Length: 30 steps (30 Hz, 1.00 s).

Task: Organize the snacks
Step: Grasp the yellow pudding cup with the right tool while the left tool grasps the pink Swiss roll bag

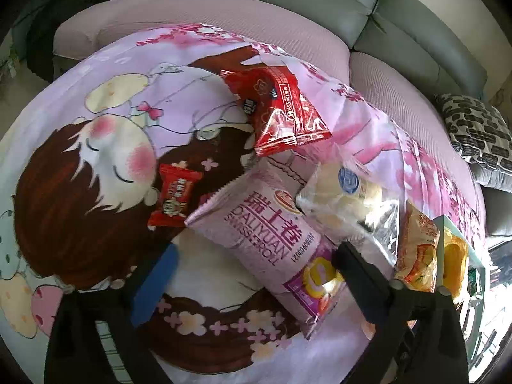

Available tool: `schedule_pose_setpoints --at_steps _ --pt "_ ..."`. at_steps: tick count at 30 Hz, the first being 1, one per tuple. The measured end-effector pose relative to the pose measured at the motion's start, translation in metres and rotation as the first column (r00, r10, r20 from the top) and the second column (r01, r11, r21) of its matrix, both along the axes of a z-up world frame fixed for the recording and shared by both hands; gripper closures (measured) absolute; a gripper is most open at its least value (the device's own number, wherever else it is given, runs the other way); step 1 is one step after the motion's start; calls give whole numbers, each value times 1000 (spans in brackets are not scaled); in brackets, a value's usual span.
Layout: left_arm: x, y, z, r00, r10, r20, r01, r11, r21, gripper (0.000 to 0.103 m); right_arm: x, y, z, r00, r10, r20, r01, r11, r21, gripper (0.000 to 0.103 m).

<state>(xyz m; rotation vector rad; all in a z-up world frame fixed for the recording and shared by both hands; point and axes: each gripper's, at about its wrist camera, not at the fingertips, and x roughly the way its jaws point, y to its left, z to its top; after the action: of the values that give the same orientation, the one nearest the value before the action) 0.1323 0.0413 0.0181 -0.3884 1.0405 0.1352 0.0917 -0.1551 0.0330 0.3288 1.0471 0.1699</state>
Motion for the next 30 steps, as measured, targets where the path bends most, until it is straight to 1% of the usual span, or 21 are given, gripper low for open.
schedule_pose_setpoints --at_steps 7,11,14,16,17,18,20,24,30 --pt "-11 24 4 998 63 -4 -63 998 -1 11 -1 1 0 1000 3 -1 -3 1000 -9 47" --pt "-16 37 6 994 106 6 -106 994 2 19 -2 3 0 1000 6 -1 -6 1000 -18 47" --pt "-17 40 2 994 112 3 -112 994 -10 20 -2 4 0 1000 11 0 -11 1000 -19 47" --pt "-14 36 2 995 101 9 -100 995 -9 28 -2 2 -1 1000 11 -2 -11 1000 -9 55" --pt "-14 34 3 996 84 19 -84 996 -28 39 -2 1 0 1000 11 -1 -11 1000 3 55" --pt "-14 33 5 997 77 23 -76 996 -35 45 -2 0 0 1000 10 1 -10 1000 11 55" --pt "-14 29 8 998 60 34 -60 998 -26 50 -3 -2 1 1000 9 6 -9 1000 19 55" --pt "-15 29 15 997 60 54 -59 998 -29 55 -4 -6 6 1000 -4 16 3 999 33 56" --pt "-22 33 32 991 71 110 -68 997 -31 55 -6 -7 12 1000 2 28 -3 1000 26 58"
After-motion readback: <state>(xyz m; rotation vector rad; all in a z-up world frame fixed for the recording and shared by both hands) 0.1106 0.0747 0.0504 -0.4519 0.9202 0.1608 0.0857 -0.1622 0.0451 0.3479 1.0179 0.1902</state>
